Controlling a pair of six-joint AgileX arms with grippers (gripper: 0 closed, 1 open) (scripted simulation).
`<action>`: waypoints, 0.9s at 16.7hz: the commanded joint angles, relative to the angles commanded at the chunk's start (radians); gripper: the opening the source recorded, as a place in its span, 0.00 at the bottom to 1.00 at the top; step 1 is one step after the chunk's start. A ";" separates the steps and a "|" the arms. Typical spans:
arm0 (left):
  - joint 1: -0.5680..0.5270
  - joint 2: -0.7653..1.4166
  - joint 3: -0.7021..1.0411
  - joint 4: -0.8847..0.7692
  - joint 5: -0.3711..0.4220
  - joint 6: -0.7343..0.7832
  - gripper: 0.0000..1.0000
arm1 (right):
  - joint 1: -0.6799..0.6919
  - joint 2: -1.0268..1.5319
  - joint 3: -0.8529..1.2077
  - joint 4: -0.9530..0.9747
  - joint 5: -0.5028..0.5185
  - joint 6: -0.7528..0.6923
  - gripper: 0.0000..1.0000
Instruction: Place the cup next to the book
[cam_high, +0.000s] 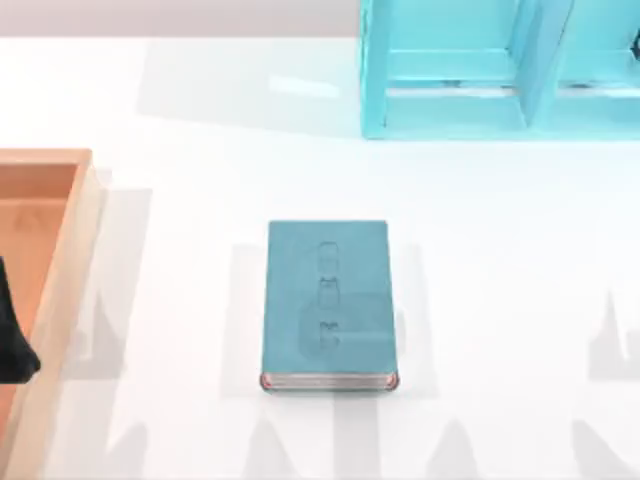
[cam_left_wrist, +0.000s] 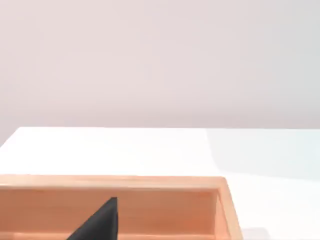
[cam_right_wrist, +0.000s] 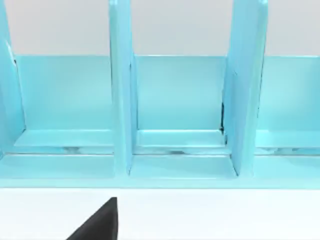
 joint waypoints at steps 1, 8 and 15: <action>0.000 0.000 0.000 0.000 0.000 0.000 1.00 | 0.000 0.000 0.000 0.000 0.000 0.000 1.00; 0.000 0.000 0.000 0.000 0.000 0.000 1.00 | -0.052 0.149 0.124 -0.175 0.001 -0.219 1.00; 0.000 0.000 0.000 0.000 0.000 0.000 1.00 | -0.177 0.525 0.402 -0.613 -0.003 -0.892 1.00</action>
